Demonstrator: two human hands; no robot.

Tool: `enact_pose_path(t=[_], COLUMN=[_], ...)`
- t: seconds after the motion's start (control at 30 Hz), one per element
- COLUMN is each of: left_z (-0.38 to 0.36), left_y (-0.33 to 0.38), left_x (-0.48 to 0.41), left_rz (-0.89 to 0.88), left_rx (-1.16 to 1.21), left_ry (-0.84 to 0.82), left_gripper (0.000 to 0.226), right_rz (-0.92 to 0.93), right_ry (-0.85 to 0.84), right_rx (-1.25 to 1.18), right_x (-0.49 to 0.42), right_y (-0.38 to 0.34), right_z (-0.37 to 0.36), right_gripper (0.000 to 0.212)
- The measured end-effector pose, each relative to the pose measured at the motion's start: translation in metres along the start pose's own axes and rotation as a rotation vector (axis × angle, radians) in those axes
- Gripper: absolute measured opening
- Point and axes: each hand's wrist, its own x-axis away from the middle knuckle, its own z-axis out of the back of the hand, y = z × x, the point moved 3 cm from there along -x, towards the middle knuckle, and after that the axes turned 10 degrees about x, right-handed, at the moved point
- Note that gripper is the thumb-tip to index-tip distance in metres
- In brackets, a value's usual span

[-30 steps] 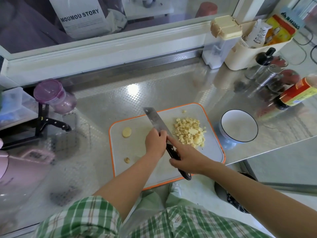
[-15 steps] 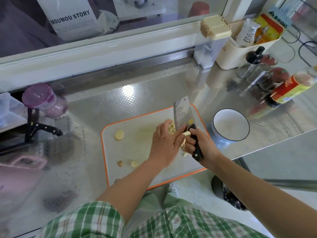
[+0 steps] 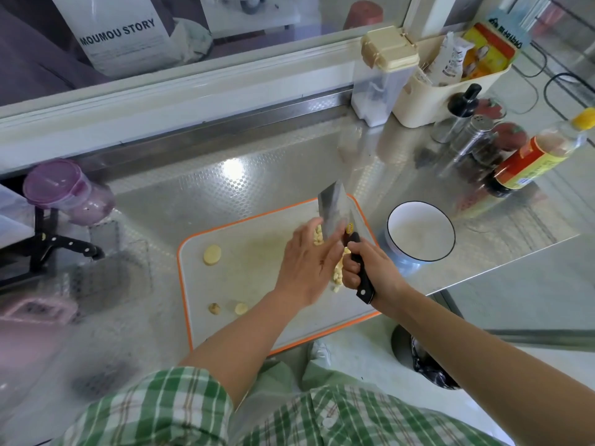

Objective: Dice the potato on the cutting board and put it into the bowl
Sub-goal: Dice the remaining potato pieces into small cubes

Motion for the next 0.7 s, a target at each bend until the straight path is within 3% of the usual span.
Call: enact_pose_path(t=[0.17,0.3,0.4,0.53,0.7], left_z=[-0.002,-0.005,-0.005,0.007,0.018], left_y=[-0.019,-0.005,-0.008,-0.024,-0.029], left_x=[0.003,0.004,0.000,0.000,0.003], left_rz=[0.281,0.078,0.164,0.175,0.300], left_rx=[-0.130,-0.045,-0.053,-0.243,-0.181], left_ry=[-0.056,-0.048,-0.091,-0.015,0.054], left_gripper=[0.068,0.071,0.076,0.028,0.011], right_rz=[-0.027,-0.017,-0.020,-0.013,0.007], right_ry=[0.029,0.015,0.025,0.038,0.039], right_rx=[-0.019,-0.010,-0.014,0.040,0.113], right_x=[0.002,0.002,0.002,0.003,0.003], right_y=[0.000,-0.001,-0.001,-0.001,0.002], right_z=[0.005,0.004,0.003,0.005,-0.005], right_gripper=[0.023,0.021,0.022,0.021,0.021])
